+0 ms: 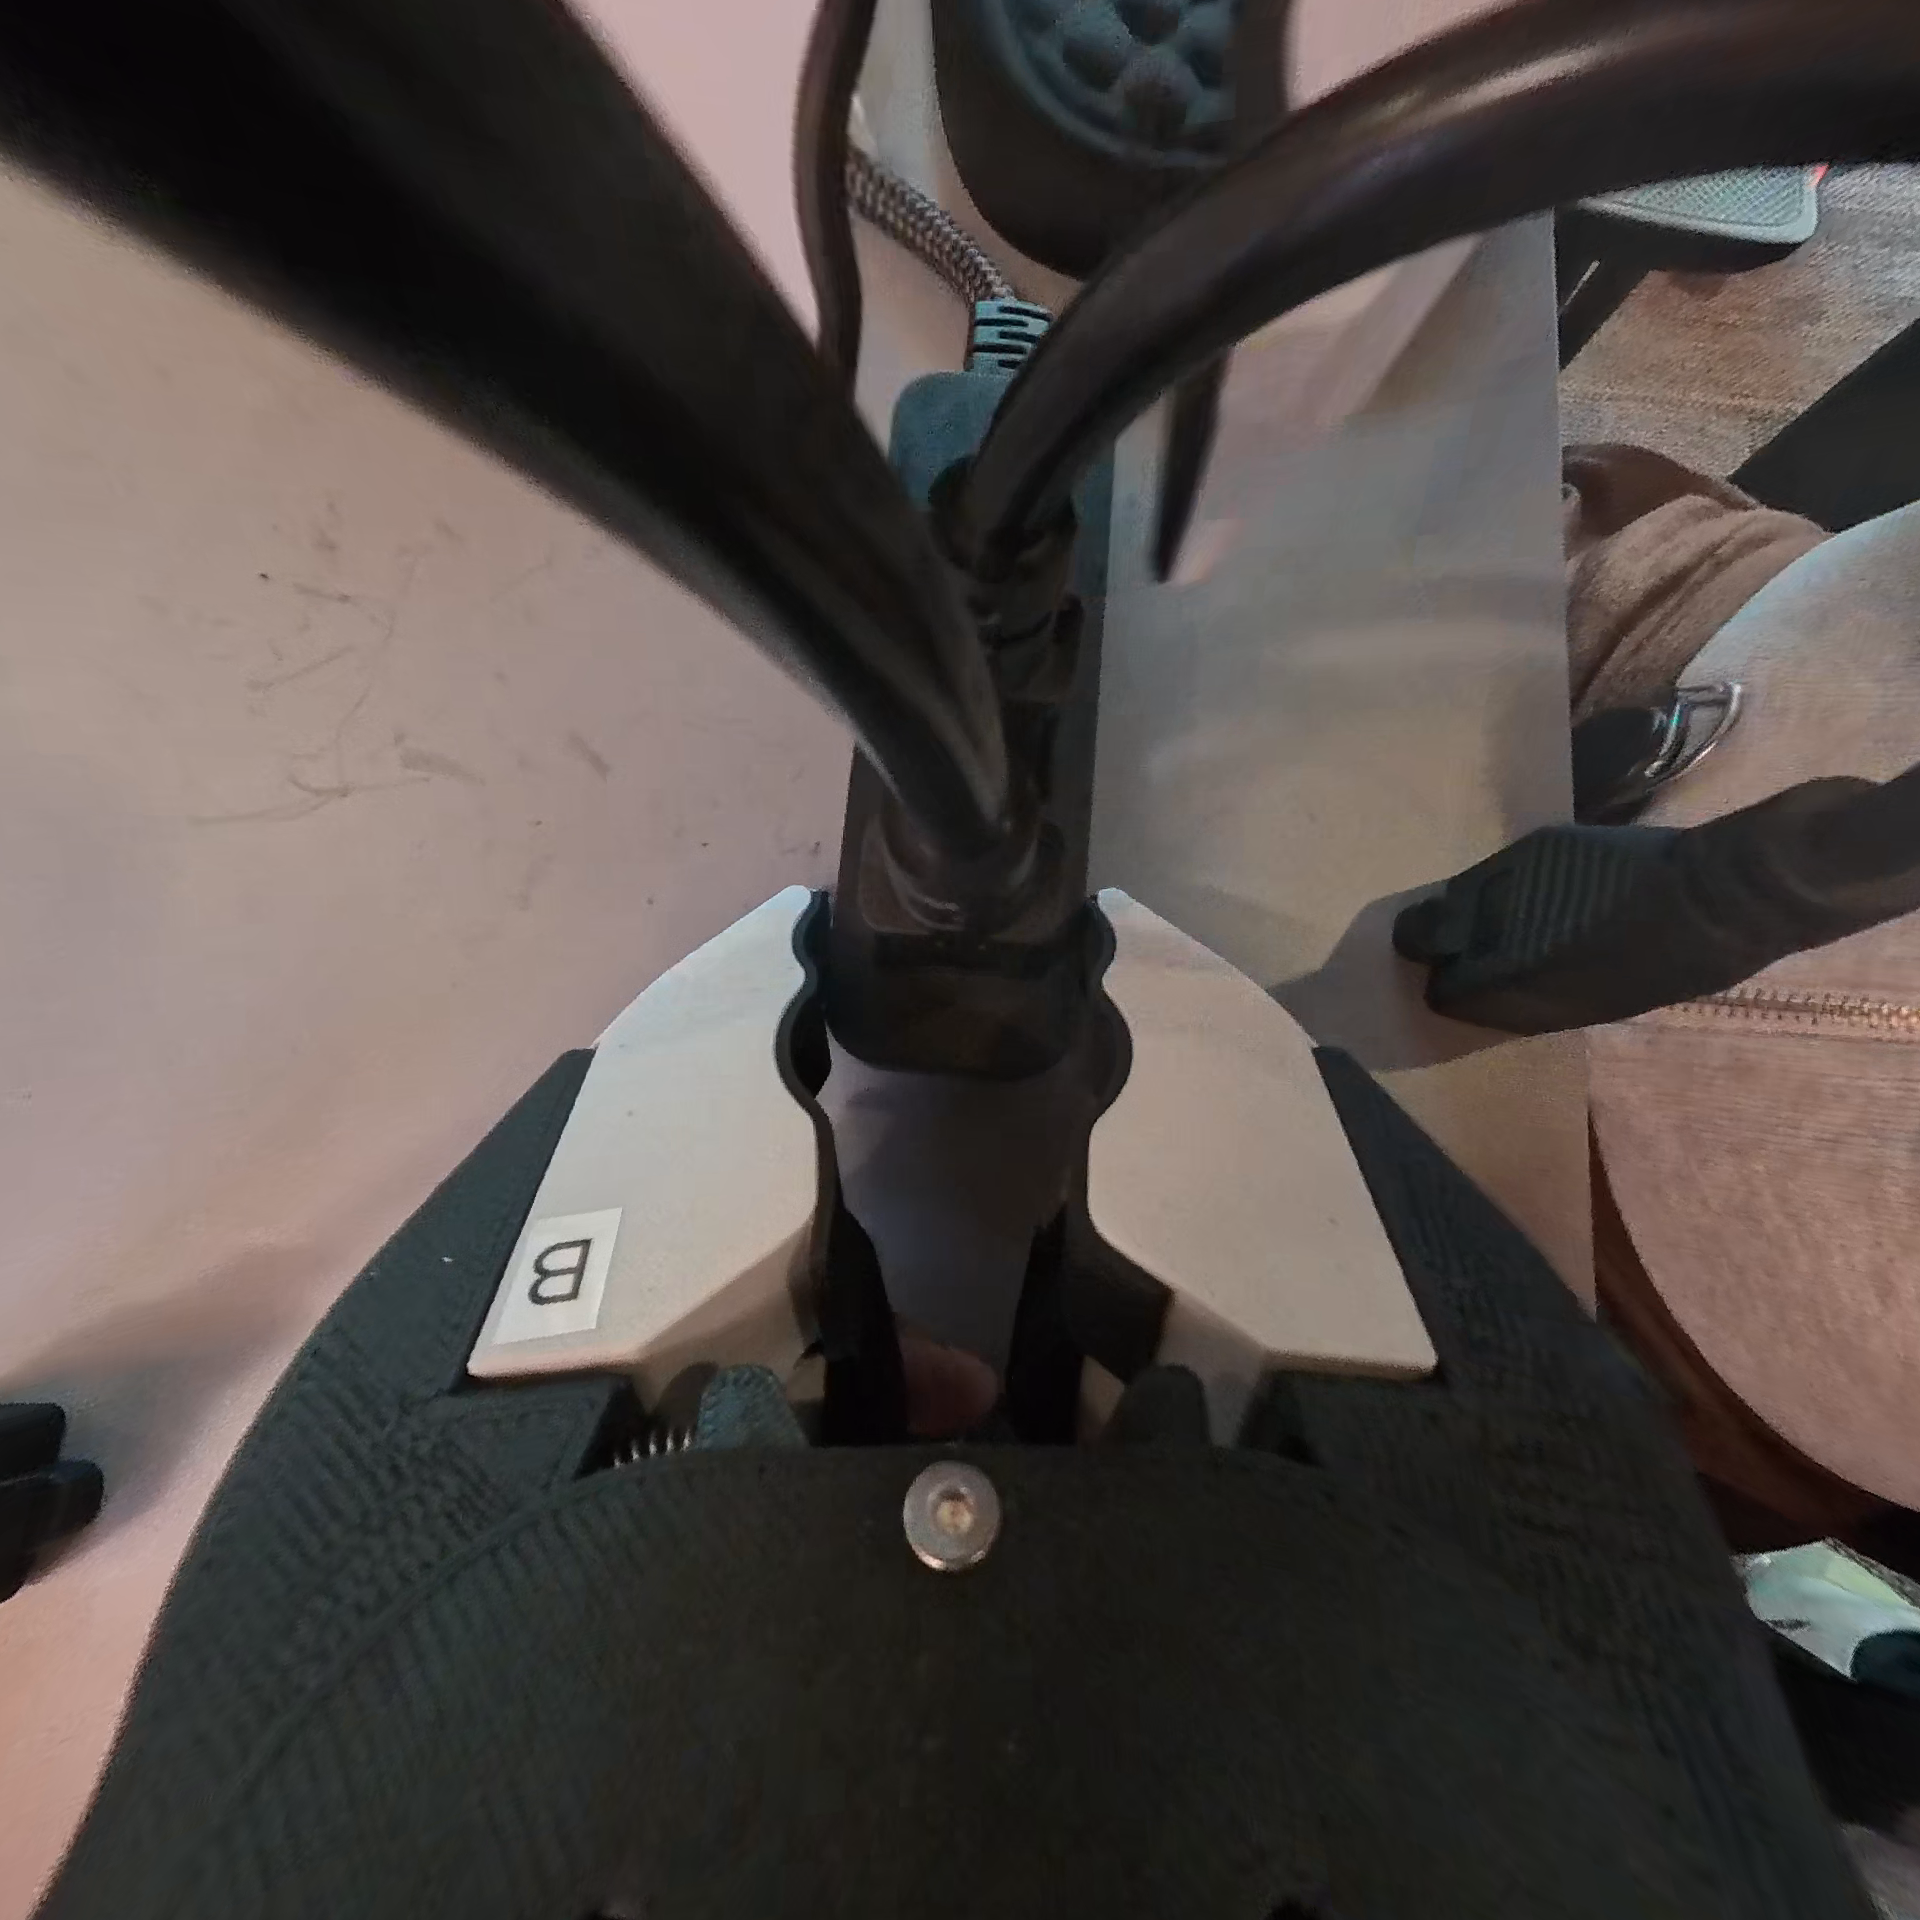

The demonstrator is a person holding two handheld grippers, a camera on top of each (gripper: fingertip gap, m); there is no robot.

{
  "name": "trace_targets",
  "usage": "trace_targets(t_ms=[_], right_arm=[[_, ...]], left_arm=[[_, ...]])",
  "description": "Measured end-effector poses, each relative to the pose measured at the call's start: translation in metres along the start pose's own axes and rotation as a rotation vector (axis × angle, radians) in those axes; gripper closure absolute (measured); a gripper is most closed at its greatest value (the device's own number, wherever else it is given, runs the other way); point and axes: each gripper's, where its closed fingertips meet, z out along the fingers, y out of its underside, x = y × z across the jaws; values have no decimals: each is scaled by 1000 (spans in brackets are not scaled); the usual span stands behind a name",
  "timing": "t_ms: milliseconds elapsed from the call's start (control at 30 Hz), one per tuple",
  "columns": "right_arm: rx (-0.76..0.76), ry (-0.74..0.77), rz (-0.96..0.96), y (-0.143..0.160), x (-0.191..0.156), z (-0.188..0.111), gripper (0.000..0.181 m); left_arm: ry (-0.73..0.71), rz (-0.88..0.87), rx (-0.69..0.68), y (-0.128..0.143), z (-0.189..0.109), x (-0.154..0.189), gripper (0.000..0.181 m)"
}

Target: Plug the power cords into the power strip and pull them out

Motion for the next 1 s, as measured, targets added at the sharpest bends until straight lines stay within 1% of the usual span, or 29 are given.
trace_targets(t_ms=[33,100,167,233,300,367,400,467,533,600,667,733,767,800,900,933,1000], right_arm=[[116,28,25,-5,0,-6,139],[387,131,74,-15,7,-31,129],[604,254,109,-10,16,-61,119],[723,344,150,7,23,-81,104],[783,418,202,29,30,-88,96],[894,441,244,39,29,-98,95],[975,449,245,39,27,-110,97],[1144,496,226,40,22,-136,106],[1260,491,194,40,16,-150,112],[1270,470,185,38,14,-149,113],[1242,457,164,36,12,-144,110],[1230,463,135,34,9,-142,109],[1235,469,122,34,7,-143,108],[1242,473,113,33,6,-144,110],[1242,467,104,33,5,-143,111],[1236,464,100,32,5,-142,111],[1230,464,84,31,4,-140,111]], left_arm=[[0,-1,1,0,0,0,136],[-4,4,-1,0,0,0,135],[-13,9,-5,1,0,0,127],[-26,8,-2,0,0,-1,120],[-45,5,23,-3,-3,-3,110],[-86,-2,80,-9,-10,-8,102],[-123,-13,123,-13,-16,-11,100],[-202,-70,213,-21,-37,-15,99],[-255,-149,286,-23,-66,-10,99],[-338,-170,347,-19,-103,-4,99],[-452,-163,364,-5,-149,-5,103],[-596,-159,306,20,-198,-20,107],[-653,-163,250,36,-220,-30,107],[-674,-170,174,53,-237,-39,107],[-657,-210,-72,104,-266,-69,108],[-636,-220,-142,119,-268,-79,109],[-553,-228,-251,141,-262,-93,113]])
